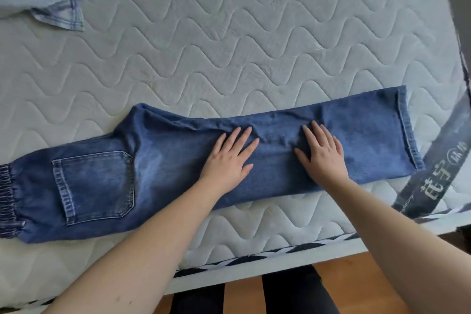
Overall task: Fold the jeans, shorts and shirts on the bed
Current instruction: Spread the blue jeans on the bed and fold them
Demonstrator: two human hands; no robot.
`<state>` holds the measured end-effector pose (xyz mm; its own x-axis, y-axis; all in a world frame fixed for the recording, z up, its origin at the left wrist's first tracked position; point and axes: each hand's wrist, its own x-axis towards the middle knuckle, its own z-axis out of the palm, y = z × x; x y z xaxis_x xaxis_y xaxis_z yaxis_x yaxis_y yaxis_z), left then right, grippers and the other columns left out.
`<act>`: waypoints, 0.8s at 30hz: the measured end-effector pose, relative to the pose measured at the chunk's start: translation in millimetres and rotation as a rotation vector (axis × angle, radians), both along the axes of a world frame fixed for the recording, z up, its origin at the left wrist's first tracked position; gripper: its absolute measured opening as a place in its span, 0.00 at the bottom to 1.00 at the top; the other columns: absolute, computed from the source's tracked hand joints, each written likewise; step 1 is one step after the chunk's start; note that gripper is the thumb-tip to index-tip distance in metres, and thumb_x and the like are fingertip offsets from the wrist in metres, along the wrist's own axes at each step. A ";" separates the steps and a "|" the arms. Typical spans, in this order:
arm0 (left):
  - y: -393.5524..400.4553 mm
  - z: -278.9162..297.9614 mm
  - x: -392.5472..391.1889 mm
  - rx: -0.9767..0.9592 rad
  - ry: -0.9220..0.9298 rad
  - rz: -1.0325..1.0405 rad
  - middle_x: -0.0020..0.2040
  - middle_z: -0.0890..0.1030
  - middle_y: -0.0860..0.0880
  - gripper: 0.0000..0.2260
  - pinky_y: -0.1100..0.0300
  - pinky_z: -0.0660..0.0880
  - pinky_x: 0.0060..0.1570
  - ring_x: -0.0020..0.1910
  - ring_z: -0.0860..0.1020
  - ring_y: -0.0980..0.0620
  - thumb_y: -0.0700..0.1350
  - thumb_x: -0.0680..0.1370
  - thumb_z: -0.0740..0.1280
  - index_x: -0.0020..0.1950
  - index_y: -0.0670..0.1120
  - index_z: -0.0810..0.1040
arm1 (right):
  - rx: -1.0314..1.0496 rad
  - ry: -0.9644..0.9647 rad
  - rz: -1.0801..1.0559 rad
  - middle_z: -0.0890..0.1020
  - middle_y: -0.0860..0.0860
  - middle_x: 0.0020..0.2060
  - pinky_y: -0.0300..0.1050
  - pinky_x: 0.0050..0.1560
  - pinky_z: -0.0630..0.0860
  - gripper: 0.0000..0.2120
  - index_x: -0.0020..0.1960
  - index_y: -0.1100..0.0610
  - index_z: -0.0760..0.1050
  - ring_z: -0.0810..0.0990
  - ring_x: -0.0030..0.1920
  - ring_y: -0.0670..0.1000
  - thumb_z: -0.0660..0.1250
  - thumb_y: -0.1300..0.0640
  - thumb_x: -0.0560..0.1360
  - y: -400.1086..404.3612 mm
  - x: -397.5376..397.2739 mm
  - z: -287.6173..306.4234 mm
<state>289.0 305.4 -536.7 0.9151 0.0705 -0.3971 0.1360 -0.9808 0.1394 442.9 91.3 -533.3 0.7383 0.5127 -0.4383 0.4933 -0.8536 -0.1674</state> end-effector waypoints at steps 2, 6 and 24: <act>-9.1 -0.2 19.8 0.020 0.003 -0.025 0.81 0.44 0.47 0.29 0.46 0.42 0.76 0.79 0.45 0.46 0.59 0.82 0.53 0.80 0.53 0.48 | -0.011 0.002 -0.041 0.55 0.48 0.79 0.52 0.77 0.47 0.31 0.79 0.47 0.55 0.50 0.78 0.51 0.56 0.39 0.80 -19.0 7.3 -0.5; -22.4 -0.2 57.5 0.029 0.016 -0.063 0.81 0.42 0.48 0.29 0.47 0.40 0.76 0.79 0.44 0.48 0.58 0.82 0.51 0.80 0.54 0.44 | -0.022 0.019 -0.120 0.54 0.48 0.79 0.52 0.77 0.46 0.31 0.79 0.46 0.53 0.49 0.78 0.51 0.53 0.36 0.79 -51.0 21.3 -2.6; -131.4 -2.1 247.6 -0.263 -0.014 0.033 0.76 0.60 0.45 0.29 0.45 0.63 0.69 0.71 0.63 0.41 0.51 0.79 0.64 0.78 0.57 0.56 | 0.165 -0.056 -0.705 0.66 0.54 0.72 0.57 0.69 0.61 0.27 0.76 0.49 0.60 0.64 0.71 0.57 0.60 0.44 0.79 -190.2 85.8 4.5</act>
